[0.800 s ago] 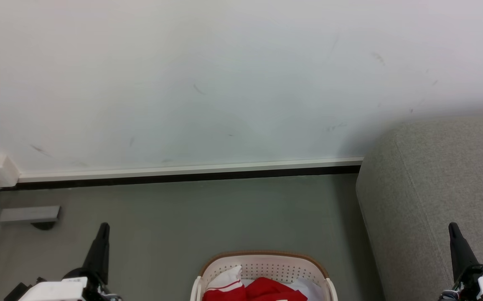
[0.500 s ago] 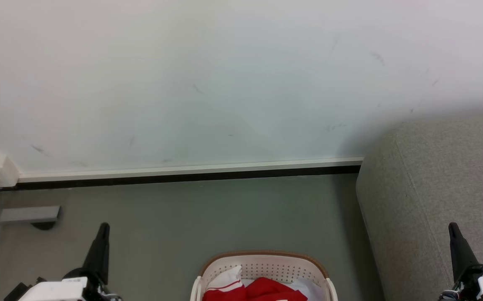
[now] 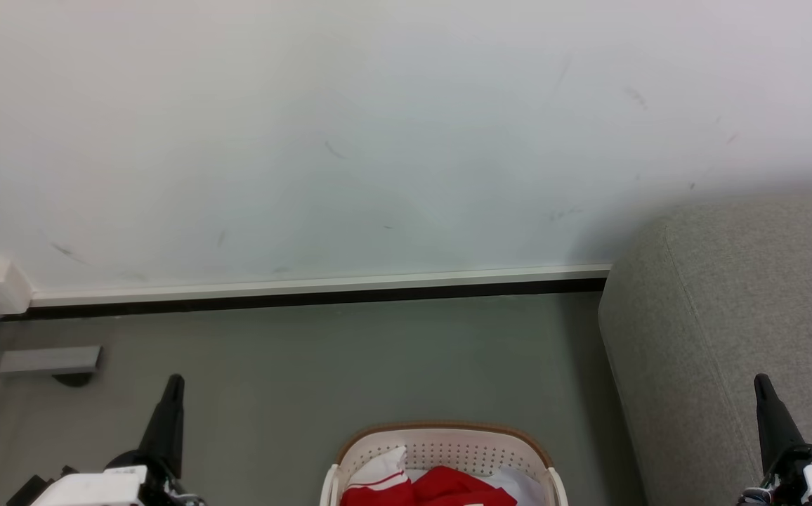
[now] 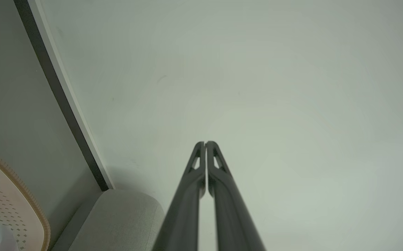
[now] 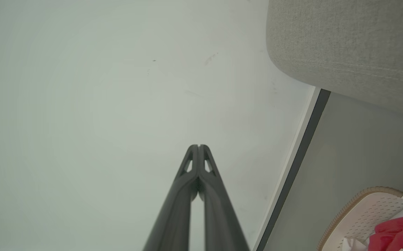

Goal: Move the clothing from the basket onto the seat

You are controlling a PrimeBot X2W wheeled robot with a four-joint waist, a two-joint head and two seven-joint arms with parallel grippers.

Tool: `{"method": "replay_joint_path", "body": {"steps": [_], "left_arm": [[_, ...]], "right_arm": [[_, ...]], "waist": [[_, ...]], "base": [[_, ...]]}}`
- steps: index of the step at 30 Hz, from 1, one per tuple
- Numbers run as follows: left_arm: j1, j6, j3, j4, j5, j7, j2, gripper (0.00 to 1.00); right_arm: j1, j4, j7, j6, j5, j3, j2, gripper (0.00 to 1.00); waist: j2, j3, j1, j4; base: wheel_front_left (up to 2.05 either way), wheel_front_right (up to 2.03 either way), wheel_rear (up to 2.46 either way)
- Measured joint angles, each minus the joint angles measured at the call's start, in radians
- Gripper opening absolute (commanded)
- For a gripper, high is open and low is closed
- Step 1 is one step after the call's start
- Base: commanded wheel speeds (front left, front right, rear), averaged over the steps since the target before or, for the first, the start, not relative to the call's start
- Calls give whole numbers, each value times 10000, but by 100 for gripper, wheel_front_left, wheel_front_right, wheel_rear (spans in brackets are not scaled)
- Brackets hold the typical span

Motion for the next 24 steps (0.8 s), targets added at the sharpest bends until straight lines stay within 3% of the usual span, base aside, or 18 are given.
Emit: {"method": "replay_joint_path", "body": {"steps": [24], "left_arm": [[0, 0, 0, 0, 0, 0, 0, 0]], "right_arm": [[0, 0, -2, 0, -2, 0, 0, 0]], "waist": [[0, 0, 0, 0]], "base": [[0, 0, 0]]}}
